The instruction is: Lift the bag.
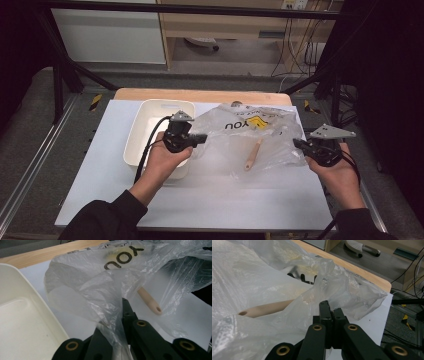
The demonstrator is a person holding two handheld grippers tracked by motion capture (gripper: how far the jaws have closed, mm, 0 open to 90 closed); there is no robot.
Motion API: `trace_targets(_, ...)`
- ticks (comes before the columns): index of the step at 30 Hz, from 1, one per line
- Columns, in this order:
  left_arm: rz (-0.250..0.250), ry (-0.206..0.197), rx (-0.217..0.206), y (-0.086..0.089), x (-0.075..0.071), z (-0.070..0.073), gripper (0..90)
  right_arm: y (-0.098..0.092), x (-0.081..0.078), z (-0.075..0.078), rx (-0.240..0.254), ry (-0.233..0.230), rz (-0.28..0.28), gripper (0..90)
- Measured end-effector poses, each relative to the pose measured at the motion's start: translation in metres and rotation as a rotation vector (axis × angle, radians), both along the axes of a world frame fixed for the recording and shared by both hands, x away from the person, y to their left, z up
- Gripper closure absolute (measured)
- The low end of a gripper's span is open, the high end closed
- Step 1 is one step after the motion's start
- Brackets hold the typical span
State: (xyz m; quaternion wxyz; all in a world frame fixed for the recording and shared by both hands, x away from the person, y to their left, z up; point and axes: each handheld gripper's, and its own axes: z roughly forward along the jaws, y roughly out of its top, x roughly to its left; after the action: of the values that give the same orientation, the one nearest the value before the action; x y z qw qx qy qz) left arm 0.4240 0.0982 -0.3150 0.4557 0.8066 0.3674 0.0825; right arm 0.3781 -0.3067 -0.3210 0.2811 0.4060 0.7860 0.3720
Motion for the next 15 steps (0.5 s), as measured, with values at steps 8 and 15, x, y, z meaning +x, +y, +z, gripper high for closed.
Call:
trace_targets(8, 0.007, 0.018, -0.033, 0.001, 0.015, 0.015, 90.0, -0.008, 0.014, 0.017, 0.024, -0.004, -0.01, 90.0)
trace_targets(15, 0.029, 0.03, -0.082, 0.005, 0.03, 0.028, 90.0, -0.007, 0.033, 0.033, 0.044, 0.0, -0.006, 90.0)
